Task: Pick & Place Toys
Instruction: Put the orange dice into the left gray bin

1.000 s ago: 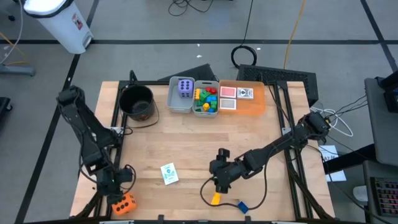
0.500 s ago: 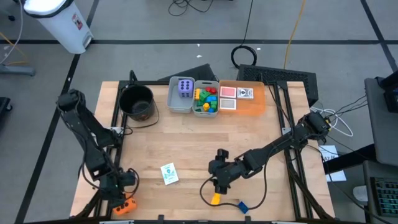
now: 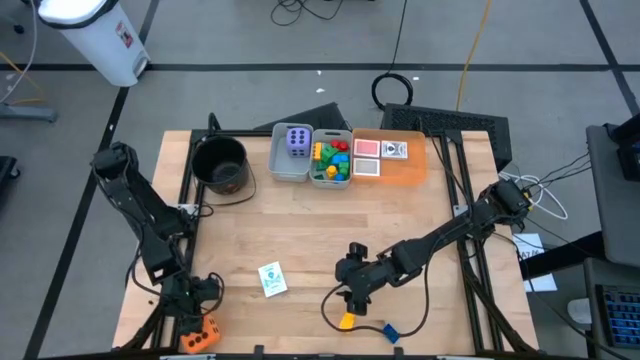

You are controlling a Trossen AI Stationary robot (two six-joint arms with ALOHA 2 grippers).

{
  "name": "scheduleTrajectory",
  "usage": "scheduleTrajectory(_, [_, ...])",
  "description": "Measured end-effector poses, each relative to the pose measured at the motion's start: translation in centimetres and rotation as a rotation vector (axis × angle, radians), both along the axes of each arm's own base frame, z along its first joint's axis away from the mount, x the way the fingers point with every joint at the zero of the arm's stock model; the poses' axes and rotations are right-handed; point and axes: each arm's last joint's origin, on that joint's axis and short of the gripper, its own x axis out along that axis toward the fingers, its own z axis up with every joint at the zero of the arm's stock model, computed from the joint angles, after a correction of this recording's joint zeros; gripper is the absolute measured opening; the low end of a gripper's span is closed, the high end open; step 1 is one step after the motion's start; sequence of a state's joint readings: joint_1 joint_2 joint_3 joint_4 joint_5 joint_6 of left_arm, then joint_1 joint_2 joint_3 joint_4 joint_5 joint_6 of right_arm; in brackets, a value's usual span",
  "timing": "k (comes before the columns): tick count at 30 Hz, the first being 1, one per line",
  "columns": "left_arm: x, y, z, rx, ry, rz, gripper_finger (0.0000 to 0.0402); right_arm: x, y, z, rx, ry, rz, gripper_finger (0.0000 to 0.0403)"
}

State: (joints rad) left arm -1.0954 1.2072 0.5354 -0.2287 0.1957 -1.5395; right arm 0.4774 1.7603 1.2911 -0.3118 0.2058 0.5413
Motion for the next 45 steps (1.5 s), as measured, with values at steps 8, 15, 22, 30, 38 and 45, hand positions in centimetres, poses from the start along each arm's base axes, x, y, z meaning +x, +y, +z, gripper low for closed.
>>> scheduleTrajectory(8, [0.0, -0.1, 0.0, -0.008, -0.020, -0.024, 0.0210, 0.0, 0.0, 0.0, -0.007, -0.001, 0.007, 0.0274])
scheduleTrajectory(15, [0.0, 0.0, 0.0, -0.004, -0.019, -0.042, 0.0161, 0.0, 0.0, 0.0, -0.023, -0.003, 0.023, 0.0274])
scheduleTrajectory(22, [0.1, 0.1, 0.0, -0.005, 0.000, -0.047, 0.0155, 0.1, -0.3, 0.0, -0.031, -0.001, 0.022, 0.0274])
scheduleTrajectory(30, [0.2, 0.9, 0.6, -0.015, 0.001, -0.029, 0.0145, 0.3, -0.8, 0.0, -0.048, -0.003, 0.028, 0.0274])
scheduleTrajectory(38, [0.1, 2.4, 1.6, -0.005, -0.001, 0.013, 0.0144, 0.4, -0.9, 0.0, -0.057, -0.004, 0.035, 0.0274])
scheduleTrajectory(45, [0.2, 4.2, 2.8, -0.005, -0.040, 0.083, 0.0144, 0.4, -0.9, 0.0, -0.064, -0.003, 0.043, 0.0274])
